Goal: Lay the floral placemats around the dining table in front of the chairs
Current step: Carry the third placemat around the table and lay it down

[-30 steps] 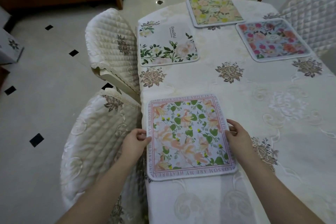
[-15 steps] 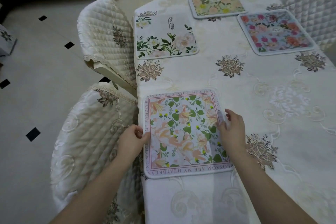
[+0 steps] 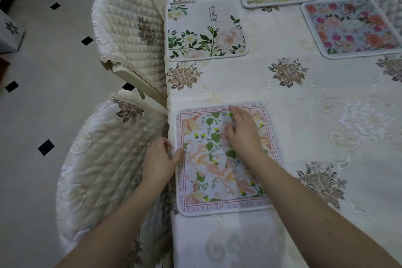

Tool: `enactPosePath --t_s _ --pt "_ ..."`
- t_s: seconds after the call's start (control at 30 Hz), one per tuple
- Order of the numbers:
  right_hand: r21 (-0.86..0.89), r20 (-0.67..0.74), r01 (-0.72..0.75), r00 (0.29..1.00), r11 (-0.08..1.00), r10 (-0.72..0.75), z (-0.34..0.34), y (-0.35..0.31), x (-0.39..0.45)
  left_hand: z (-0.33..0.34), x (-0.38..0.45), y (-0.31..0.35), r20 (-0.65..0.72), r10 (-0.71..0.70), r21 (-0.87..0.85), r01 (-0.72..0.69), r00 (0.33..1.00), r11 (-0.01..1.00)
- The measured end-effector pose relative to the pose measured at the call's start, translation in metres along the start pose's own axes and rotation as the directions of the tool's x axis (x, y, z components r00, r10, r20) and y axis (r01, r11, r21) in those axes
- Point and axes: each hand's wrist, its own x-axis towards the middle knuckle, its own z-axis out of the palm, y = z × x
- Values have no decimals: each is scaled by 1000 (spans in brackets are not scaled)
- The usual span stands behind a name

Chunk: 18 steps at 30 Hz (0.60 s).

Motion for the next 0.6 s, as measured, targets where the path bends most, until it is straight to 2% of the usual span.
enactPosePath --t_s 0.1,0.2,0.3,0.37,0.6 --pt "-115 37 83 996 990 -79 13 -1 4 10 8 20 -129 236 161 -214 963 963" --pt "-210 62 168 985 963 -158 28 -3 7 30 23 51 -97 421 239 -390 902 889" --pt "-296 125 235 970 926 -206 41 0 9 55 38 73 66 413 279 -415 908 866" --pt "-349 116 222 974 911 -193 42 7 10 69 47 75 123 391 323 -409 912 854" --pt "-404 42 75 997 912 -63 7 58 14 62 59 49 134 376 374 -399 917 838"
